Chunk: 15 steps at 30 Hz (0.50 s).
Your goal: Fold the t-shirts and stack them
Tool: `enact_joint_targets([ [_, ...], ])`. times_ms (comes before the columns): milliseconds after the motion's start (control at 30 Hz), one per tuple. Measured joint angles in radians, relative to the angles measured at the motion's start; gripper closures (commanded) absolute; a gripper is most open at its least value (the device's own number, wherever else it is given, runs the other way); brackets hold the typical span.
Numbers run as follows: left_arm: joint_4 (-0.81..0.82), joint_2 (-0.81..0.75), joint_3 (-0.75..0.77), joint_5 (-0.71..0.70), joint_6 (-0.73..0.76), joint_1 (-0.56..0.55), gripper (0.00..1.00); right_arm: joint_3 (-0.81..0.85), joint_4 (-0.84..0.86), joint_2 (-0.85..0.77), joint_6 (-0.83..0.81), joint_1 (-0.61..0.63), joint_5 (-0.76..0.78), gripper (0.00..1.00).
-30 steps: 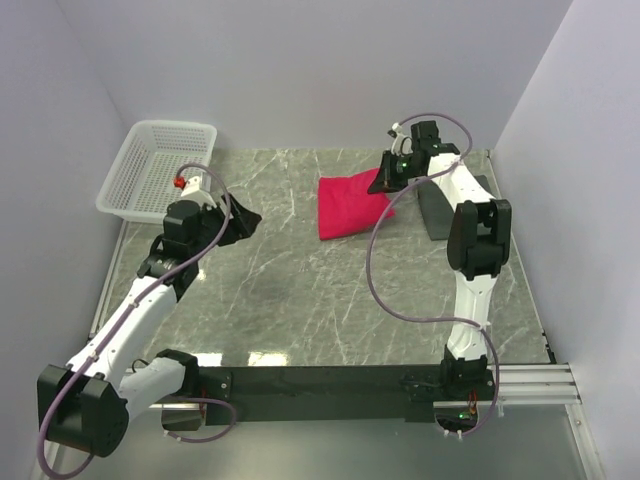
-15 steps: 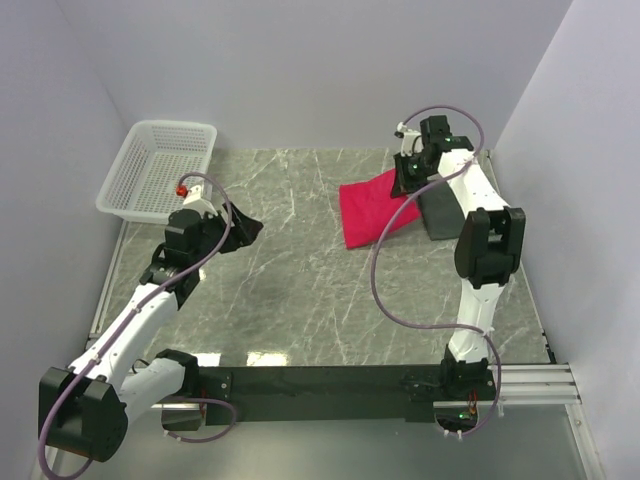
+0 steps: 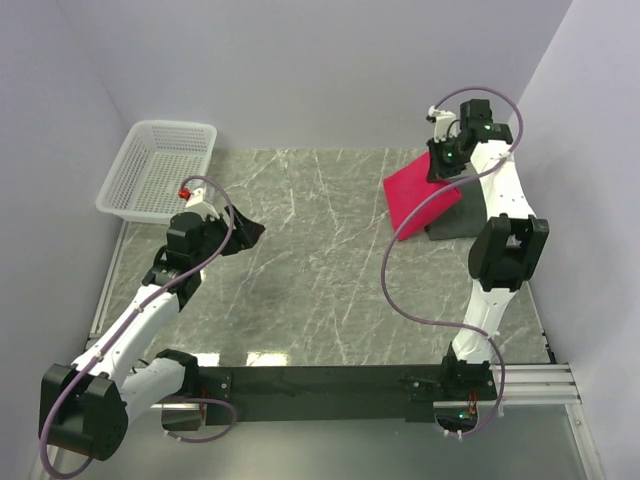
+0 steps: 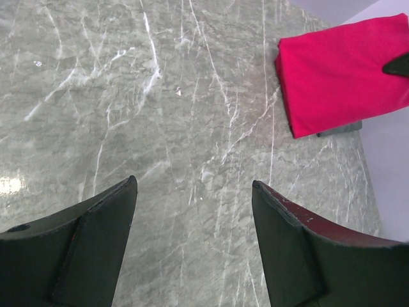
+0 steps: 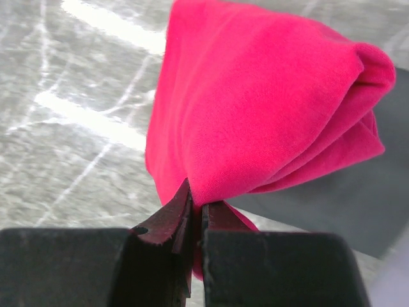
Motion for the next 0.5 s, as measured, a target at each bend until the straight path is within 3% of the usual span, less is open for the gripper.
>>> enact_joint_targets([
  [500,0.015,0.024,-0.005,0.005,-0.008,0.000,0.23,0.084,-0.087,0.000,-0.126,-0.086,-0.039,1.00],
])
